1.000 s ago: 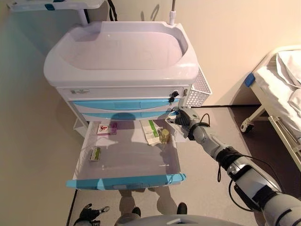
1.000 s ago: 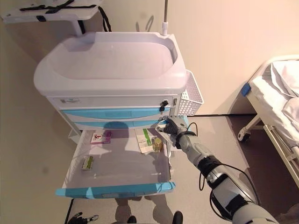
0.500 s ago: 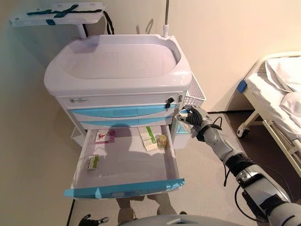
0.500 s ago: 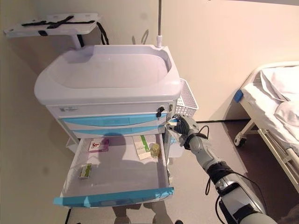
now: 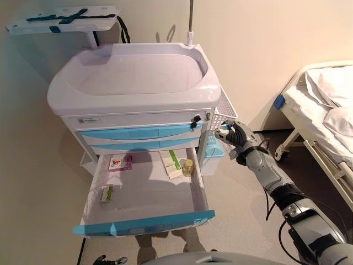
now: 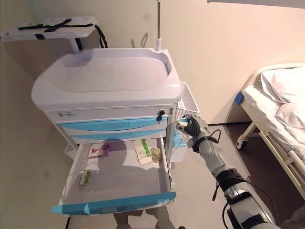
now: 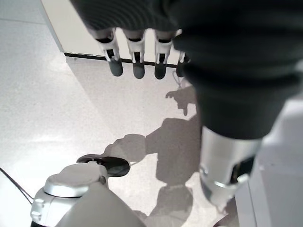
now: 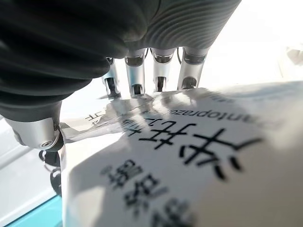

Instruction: Open the drawer and pick up the medicine

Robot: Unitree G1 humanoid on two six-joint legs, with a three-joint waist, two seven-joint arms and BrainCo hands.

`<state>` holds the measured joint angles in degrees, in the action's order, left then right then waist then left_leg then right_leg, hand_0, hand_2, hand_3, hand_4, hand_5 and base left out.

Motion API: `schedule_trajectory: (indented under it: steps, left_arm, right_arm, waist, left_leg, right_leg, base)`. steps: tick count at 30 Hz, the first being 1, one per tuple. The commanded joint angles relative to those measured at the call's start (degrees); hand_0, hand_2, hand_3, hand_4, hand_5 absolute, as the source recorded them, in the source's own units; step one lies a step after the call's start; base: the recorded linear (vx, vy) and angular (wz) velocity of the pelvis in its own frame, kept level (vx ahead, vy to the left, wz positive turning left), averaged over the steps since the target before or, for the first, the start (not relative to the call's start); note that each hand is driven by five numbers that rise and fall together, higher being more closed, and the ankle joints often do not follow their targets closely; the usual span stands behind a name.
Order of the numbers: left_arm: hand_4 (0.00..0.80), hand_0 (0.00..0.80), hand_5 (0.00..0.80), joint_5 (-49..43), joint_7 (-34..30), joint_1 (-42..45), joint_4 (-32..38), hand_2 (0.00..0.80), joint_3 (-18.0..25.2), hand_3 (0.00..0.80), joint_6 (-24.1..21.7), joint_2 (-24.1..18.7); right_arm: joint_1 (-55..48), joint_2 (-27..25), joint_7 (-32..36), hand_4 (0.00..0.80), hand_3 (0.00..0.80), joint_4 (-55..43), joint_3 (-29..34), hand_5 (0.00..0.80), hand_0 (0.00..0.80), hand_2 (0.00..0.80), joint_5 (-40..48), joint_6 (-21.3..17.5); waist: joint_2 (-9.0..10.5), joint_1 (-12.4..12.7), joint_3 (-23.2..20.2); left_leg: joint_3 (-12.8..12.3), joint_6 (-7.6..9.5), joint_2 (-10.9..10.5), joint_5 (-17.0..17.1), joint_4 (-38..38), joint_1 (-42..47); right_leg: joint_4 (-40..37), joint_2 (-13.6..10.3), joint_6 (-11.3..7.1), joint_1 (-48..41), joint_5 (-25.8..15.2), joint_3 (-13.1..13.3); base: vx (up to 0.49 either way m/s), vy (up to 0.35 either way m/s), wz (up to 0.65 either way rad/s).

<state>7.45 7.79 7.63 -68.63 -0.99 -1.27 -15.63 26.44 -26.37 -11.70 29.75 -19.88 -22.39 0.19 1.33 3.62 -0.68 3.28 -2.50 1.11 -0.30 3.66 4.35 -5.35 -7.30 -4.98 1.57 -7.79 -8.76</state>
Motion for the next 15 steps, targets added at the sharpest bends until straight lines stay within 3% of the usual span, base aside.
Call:
schedule_trajectory:
  steps: [1, 15]
  left_arm:
    - [0.000, 0.000, 0.000, -3.2, 0.0, -2.2, -3.9, 0.000, 0.8, 0.000, -0.1, -1.3]
    - [0.000, 0.000, 0.000, -3.4, 0.3, -1.6, -4.3, 0.000, -0.1, 0.000, 0.1, -2.0]
  right_arm:
    - [3.5, -2.1, -3.1, 0.800, 0.800, -3.2, 2.9, 0.800, 0.800, 0.800, 1.6, -1.4]
    - [11.5, -3.7, -5.6, 0.800, 0.800, -0.9, 2.7, 0.800, 0.800, 0.800, 3.6, -0.9]
  waist:
    - [2.01, 0.0, -0.7]
    - [3.04, 1.1, 0.4]
  left_leg:
    - [2.9, 1.43, -2.0, 0.7, -0.9, -4.8]
    - [3.4, 1.66, -2.5, 1.2, -0.8, -5.9]
  right_leg:
    - [3.4, -0.6, -3.26, -1.7, 4.6, -1.3]
    - [3.3, -0.7, -3.45, -0.7, 3.8, -1.7]
  base:
    - [0.000, 0.000, 0.00]
    - [0.000, 0.000, 0.00]
